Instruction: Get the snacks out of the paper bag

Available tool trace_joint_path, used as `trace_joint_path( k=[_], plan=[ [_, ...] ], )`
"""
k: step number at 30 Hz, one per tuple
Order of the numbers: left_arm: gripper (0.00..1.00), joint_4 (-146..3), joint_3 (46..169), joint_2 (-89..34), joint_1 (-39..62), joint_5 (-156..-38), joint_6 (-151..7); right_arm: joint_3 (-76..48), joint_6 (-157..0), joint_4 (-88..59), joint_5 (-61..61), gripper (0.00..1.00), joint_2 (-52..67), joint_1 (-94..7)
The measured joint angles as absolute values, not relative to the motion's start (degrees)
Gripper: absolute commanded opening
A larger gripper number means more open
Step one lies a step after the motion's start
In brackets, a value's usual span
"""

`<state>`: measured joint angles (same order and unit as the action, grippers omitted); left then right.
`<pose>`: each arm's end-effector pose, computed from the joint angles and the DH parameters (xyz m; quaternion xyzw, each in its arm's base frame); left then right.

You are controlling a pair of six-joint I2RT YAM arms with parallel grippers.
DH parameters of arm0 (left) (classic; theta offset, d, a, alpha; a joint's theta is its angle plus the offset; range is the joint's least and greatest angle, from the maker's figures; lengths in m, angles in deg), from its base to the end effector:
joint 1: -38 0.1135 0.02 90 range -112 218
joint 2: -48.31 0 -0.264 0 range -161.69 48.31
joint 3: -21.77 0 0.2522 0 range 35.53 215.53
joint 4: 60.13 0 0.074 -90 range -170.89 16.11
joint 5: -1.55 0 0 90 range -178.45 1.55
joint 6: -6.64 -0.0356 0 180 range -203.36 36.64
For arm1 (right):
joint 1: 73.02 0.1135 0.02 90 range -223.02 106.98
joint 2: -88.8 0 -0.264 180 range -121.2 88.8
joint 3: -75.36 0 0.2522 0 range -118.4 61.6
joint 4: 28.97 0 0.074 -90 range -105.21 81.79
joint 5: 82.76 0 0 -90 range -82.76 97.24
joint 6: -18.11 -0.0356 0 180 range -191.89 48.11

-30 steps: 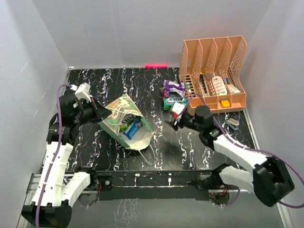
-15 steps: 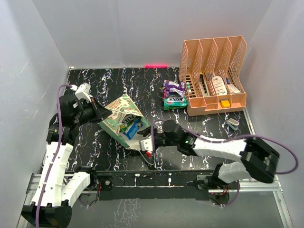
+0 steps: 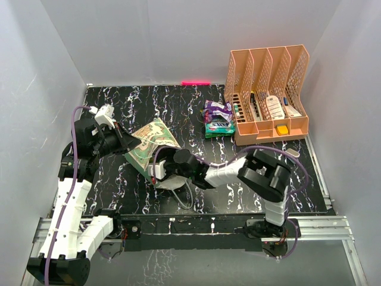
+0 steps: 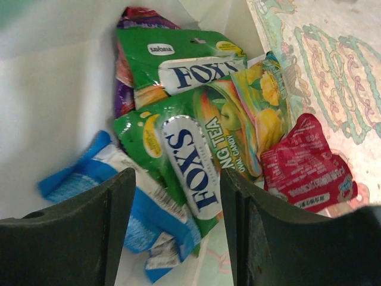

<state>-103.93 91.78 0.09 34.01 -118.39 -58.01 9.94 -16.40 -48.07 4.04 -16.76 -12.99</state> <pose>0.1738 -0.0299 0.3647 -0.0065 0.8138 -0.3440 0.4683 0.1910 0.3353 0.1659 -0.7054 0.4262 0.0454 0.5645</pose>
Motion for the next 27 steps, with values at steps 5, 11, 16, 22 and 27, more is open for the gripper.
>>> trace_joint_path(
  k=[5, 11, 16, 22, 27],
  plan=[
    [0.0, -103.96, 91.78, 0.09, 34.01, -118.93, -58.06, 7.47, -16.95, -54.6, 5.74, 0.73, -22.6, -13.6],
    [0.0, -103.93, 91.78, 0.09, 34.01, -119.39, -58.08, 4.7, -18.7, -61.42, 5.79, 0.8, -26.57, -14.46],
    [0.0, -103.93, 91.78, 0.09, 34.01, -120.07, -58.06, 1.83, -20.38, -64.57, 5.26, 0.83, -30.11, -15.88],
    [0.0, -103.93, 91.8, 0.09, 34.01, -120.68, -58.06, -0.83, -22.59, -65.47, 5.41, 0.77, -33.63, -17.36],
    [0.0, -103.96, 91.8, 0.09, 34.01, -120.7, -58.08, -1.01, -25.84, -65.82, 6.22, 0.58, -35.23, -18.39]
  ],
)
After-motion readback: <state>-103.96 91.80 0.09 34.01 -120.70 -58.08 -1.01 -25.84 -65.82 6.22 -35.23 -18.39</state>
